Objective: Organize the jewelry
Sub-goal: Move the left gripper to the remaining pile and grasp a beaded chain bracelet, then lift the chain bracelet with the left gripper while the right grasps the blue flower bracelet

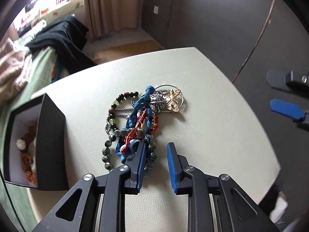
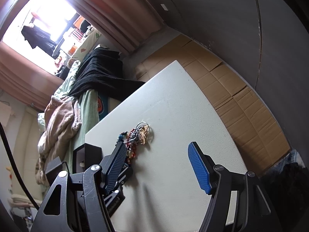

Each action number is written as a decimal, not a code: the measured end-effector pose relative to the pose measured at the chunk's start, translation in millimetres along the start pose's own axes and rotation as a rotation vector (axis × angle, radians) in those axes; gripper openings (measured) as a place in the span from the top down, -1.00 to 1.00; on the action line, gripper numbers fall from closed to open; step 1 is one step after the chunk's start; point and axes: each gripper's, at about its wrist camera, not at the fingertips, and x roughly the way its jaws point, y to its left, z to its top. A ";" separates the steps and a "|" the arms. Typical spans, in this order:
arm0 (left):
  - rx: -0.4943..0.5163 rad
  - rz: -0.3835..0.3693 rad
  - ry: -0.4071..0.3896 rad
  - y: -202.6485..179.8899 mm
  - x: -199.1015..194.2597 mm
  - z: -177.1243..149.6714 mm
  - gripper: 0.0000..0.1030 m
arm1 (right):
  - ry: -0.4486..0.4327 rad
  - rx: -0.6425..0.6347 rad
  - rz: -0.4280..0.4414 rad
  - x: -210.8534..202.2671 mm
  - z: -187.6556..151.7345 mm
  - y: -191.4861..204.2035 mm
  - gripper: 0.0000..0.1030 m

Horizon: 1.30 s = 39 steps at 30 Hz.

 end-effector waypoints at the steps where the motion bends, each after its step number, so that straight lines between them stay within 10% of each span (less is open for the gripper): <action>1: 0.018 0.027 -0.004 -3.7 0.7 -0.7 0.54 | 0.002 -0.002 -0.001 0.5 -0.3 0.5 -0.30; 8: 0.077 0.175 -0.036 -17.2 8.3 -2.9 0.82 | 0.005 -0.004 -0.006 2.8 -1.2 1.9 -0.30; 25: -0.228 -0.129 -0.133 64.7 -46.7 17.1 0.84 | 0.041 -0.026 0.017 19.1 -6.2 16.1 -0.30; 39: -0.339 -0.175 -0.243 119.5 -91.0 14.2 0.84 | 0.146 -0.087 0.027 69.9 -27.8 58.6 -0.30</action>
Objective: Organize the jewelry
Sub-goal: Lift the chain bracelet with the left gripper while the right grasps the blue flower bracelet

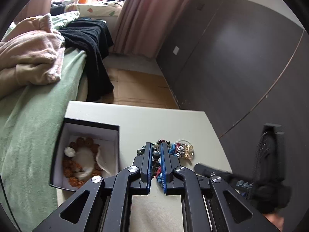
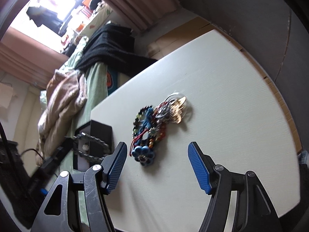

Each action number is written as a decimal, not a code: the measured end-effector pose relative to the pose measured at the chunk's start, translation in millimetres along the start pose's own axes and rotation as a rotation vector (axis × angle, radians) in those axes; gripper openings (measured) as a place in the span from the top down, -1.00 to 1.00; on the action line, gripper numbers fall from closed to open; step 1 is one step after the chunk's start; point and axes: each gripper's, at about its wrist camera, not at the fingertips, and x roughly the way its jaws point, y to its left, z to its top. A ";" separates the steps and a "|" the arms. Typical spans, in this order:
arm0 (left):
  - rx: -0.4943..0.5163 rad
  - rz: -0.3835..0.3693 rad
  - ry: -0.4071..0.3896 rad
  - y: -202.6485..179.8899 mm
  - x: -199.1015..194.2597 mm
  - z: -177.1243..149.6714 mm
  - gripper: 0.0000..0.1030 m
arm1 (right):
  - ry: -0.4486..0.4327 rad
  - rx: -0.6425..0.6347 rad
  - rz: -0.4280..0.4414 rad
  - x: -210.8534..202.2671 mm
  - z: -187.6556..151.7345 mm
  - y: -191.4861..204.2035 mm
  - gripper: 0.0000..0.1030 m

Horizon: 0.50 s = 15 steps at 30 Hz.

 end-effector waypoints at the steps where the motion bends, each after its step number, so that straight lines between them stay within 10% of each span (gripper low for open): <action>1: -0.009 -0.005 -0.008 3.6 -3.4 1.6 0.84 | 0.009 -0.009 -0.009 5.1 -1.1 4.0 -0.30; 15: -0.082 -0.026 -0.081 38.1 -35.7 11.9 0.84 | 0.061 -0.119 -0.162 60.7 -11.2 43.9 -0.25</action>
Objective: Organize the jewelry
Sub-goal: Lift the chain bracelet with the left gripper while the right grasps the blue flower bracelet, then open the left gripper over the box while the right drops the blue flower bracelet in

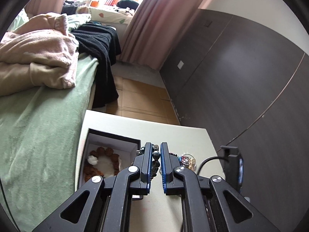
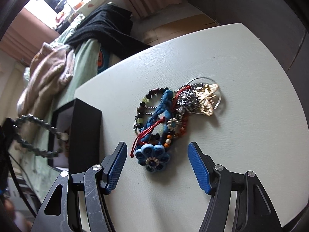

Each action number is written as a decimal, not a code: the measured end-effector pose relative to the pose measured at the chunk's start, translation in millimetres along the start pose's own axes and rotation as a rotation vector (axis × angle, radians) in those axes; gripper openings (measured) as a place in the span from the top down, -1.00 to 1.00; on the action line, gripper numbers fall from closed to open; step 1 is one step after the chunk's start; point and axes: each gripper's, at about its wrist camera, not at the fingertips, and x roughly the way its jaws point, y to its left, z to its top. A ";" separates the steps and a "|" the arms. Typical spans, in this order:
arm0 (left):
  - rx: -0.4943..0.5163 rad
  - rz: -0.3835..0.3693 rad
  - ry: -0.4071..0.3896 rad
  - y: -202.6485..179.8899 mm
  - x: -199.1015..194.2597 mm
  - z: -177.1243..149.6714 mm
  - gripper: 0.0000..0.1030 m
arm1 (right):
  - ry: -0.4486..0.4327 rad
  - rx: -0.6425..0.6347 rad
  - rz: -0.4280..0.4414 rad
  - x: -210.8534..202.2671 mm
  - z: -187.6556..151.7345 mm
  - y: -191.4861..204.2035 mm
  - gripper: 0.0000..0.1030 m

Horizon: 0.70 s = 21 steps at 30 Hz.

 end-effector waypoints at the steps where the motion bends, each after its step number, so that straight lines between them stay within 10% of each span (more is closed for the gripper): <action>1: -0.004 0.000 -0.002 1.7 -1.9 0.5 0.84 | 0.006 -0.008 -0.012 3.2 -1.2 3.3 -0.12; 8: -0.027 0.010 -0.005 13.2 -5.9 2.9 0.84 | 0.029 -0.036 -0.016 1.7 -7.9 11.5 0.38; 21: -0.081 0.026 0.054 27.6 14.8 3.5 0.82 | -0.056 0.084 0.284 -51.5 -7.8 -14.0 0.40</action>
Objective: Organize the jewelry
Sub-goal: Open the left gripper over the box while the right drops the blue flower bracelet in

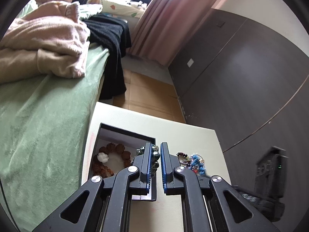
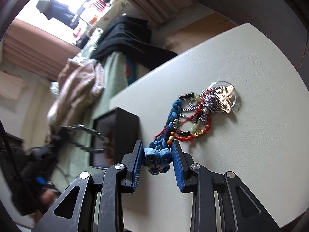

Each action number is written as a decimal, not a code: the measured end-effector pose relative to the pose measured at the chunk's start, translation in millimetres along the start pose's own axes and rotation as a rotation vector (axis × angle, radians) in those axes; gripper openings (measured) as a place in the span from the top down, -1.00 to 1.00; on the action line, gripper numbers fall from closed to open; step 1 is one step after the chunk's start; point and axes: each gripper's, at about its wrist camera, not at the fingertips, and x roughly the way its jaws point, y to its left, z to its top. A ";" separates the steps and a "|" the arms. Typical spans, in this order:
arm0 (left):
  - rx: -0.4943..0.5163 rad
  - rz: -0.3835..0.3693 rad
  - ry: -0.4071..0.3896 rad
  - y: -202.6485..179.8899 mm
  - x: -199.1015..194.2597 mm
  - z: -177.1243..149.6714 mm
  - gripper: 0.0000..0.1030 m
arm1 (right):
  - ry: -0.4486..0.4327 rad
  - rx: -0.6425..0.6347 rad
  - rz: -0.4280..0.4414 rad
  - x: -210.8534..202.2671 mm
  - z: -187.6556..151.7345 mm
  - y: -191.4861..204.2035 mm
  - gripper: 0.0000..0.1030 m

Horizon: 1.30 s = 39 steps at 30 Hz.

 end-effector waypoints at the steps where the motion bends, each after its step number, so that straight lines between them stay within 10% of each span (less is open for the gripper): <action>1: -0.009 -0.004 0.008 2.5 0.6 0.6 0.79 | -0.011 0.001 0.028 -4.5 0.4 0.7 0.40; 5: -0.044 0.010 -0.004 9.7 -2.8 1.8 -0.11 | -0.044 -0.019 0.100 -15.2 1.7 8.7 0.39; 7: -0.054 0.013 -0.036 12.0 -9.9 2.1 -0.24 | -0.053 -0.031 0.125 -14.3 3.4 16.5 0.40; 22: -0.090 0.072 -0.105 34.8 -32.7 10.8 -0.24 | -0.053 -0.124 0.346 19.5 3.7 82.1 0.27; 25: -0.093 0.085 -0.109 36.1 -32.5 9.7 -0.25 | -0.026 -0.130 0.312 29.5 2.6 85.0 -0.44; 39: 0.015 0.037 -0.108 -8.3 -15.6 -4.2 -0.25 | -0.160 -0.047 0.060 -33.9 12.6 18.2 -0.45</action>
